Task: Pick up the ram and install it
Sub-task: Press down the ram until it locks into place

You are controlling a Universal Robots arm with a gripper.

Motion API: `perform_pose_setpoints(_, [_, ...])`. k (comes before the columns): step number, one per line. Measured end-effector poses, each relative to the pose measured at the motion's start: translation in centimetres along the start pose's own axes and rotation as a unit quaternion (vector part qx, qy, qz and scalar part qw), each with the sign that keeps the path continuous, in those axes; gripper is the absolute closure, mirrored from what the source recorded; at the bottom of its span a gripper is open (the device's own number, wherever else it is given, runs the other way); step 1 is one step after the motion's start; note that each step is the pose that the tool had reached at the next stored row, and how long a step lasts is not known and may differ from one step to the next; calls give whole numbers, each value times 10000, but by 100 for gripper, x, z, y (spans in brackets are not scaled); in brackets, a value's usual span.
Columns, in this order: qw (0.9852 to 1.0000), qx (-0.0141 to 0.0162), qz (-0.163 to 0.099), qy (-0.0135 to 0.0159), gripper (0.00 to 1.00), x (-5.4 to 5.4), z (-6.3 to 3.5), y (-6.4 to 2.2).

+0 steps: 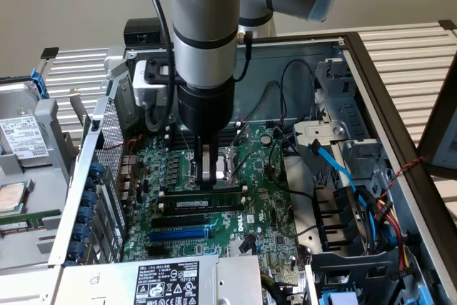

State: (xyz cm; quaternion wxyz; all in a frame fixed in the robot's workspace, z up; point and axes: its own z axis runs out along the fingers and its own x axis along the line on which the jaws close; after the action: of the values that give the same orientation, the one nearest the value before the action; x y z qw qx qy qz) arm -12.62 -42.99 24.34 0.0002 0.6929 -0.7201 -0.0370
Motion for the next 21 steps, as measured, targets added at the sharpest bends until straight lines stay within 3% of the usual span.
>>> perform_pose_setpoints(4, [10000,0,0,0,89,5,48,155])
perform_pose_setpoints(8, [10000,0,0,0,89,9,111,166])
perform_pose_setpoints(21, [10000,-1,1,1,89,12,177,164])
